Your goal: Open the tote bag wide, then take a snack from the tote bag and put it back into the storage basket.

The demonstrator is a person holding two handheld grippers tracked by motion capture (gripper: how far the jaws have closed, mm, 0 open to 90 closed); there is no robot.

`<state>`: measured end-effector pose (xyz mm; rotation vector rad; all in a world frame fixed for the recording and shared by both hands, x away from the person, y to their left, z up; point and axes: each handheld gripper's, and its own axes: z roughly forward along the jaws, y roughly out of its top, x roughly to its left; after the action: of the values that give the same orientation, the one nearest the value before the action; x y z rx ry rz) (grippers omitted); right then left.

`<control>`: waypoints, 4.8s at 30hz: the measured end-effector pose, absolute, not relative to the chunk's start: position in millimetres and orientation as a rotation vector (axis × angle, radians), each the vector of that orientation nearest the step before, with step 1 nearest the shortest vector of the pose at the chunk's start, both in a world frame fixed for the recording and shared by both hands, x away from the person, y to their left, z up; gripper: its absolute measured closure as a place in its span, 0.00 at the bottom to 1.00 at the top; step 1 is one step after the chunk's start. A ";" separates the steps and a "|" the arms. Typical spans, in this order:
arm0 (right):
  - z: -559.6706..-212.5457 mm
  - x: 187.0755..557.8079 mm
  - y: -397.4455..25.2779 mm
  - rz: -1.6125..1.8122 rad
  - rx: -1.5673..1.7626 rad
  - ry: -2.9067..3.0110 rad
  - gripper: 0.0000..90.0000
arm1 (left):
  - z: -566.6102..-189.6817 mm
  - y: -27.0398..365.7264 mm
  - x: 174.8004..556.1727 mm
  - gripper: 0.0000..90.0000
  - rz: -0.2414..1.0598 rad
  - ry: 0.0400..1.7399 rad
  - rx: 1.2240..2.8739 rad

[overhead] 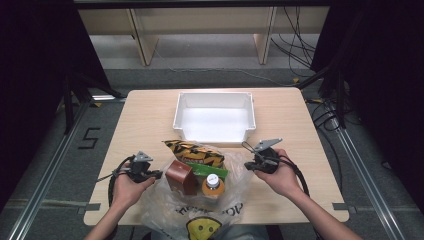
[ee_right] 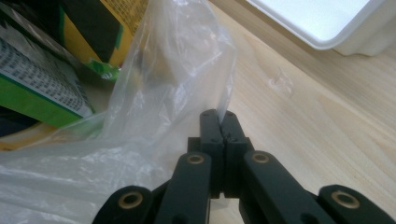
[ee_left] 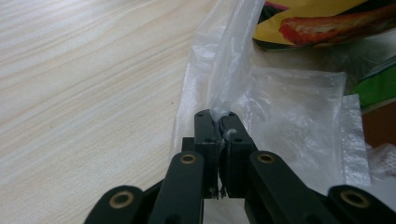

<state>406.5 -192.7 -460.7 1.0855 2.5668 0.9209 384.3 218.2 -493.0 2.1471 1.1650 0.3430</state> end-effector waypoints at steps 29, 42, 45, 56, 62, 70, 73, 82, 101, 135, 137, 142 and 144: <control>-475.6 409.7 -202.8 0.848 1.132 2.597 1.00 | -500.0 224.9 384.6 0.95 0.395 1.238 2.145; -429.4 392.2 -210.7 1.115 1.059 2.447 0.69 | -462.8 242.9 366.6 0.61 0.514 1.196 1.985; -414.3 385.6 -208.8 1.195 0.986 2.394 0.63 | -455.1 245.7 363.5 0.53 0.582 1.134 1.940; -377.0 376.6 -191.8 1.453 0.768 2.273 0.56 | -440.8 249.0 334.0 0.42 0.597 1.184 1.768; -372.2 377.1 -180.2 1.533 0.759 2.265 0.55 | -447.3 250.4 326.8 0.39 0.595 1.205 1.724; -375.5 374.8 -179.3 1.575 0.720 2.247 0.58 | -451.2 246.5 324.9 0.39 0.616 1.197 1.718; -376.9 377.1 -180.9 1.566 0.691 2.245 0.58 | -453.5 247.0 323.6 0.39 0.623 1.203 1.723; -376.3 372.4 -176.7 1.551 0.736 2.274 0.55 | -453.1 247.8 321.8 0.39 0.627 1.199 1.713; -361.2 363.0 -169.7 1.632 0.639 2.238 0.52 | -453.8 244.8 321.5 0.40 0.624 1.201 1.713; -384.5 381.6 -116.5 1.567 0.521 2.398 0.61 | -455.4 245.9 322.9 0.40 0.620 1.174 1.712; -385.7 381.6 -113.7 1.561 0.499 2.381 0.63 | -455.3 245.7 322.6 0.40 0.621 1.178 1.712; -384.8 381.6 -113.0 1.528 0.480 2.377 0.73 | -455.6 245.1 321.9 0.40 0.617 1.194 1.713; -383.9 380.2 -113.0 1.521 0.481 2.381 0.78 | -455.8 244.9 321.9 0.40 0.617 1.195 1.712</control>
<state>380.2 -113.0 -383.9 0.4812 2.3807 1.5206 321.9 244.9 -455.8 1.7123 1.1948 0.6168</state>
